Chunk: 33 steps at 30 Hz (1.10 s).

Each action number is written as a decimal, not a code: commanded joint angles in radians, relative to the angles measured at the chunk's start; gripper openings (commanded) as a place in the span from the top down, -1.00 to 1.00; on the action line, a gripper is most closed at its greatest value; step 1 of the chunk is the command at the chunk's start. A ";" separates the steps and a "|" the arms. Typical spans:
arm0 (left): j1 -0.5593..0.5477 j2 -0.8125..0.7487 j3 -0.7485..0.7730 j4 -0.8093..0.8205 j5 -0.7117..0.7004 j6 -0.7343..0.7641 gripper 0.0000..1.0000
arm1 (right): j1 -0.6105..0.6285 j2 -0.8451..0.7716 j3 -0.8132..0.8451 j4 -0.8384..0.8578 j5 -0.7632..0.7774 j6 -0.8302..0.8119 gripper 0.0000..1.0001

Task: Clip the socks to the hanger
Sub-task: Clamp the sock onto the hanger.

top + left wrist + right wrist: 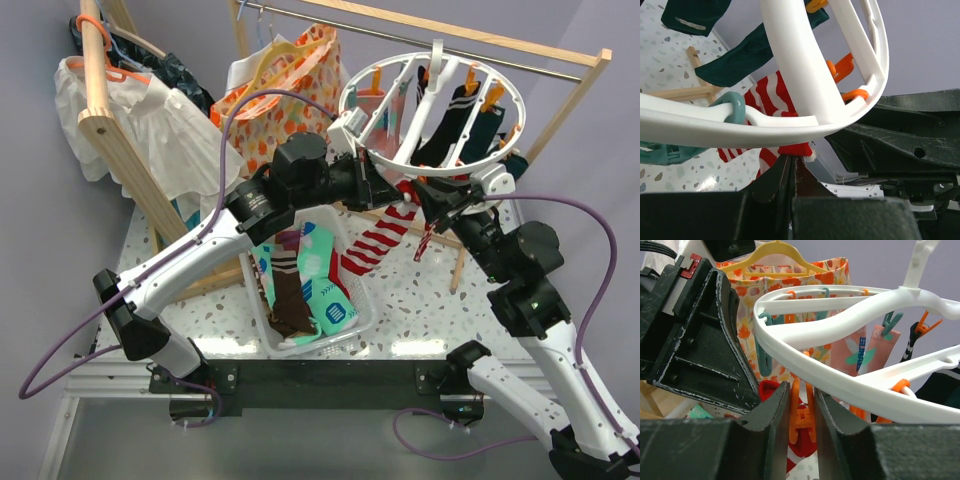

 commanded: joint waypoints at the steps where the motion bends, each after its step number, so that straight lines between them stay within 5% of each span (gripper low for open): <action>1: 0.006 -0.031 0.003 0.064 0.025 -0.023 1.00 | 0.004 0.004 -0.006 -0.015 -0.023 0.007 0.47; 14: 0.006 -0.033 -0.017 0.067 0.022 -0.020 1.00 | 0.005 -0.022 0.013 -0.029 -0.001 0.018 -0.54; 21: 0.008 -0.044 -0.026 0.073 0.008 -0.017 0.84 | 0.005 -0.044 0.037 -0.054 0.007 0.013 -0.76; 27: 0.009 -0.057 -0.038 0.069 -0.018 -0.007 0.41 | 0.005 -0.061 0.063 -0.075 0.005 0.022 -0.87; 33: 0.009 -0.087 -0.064 0.061 -0.067 0.030 -0.30 | 0.004 -0.076 0.091 -0.104 0.002 0.038 -0.95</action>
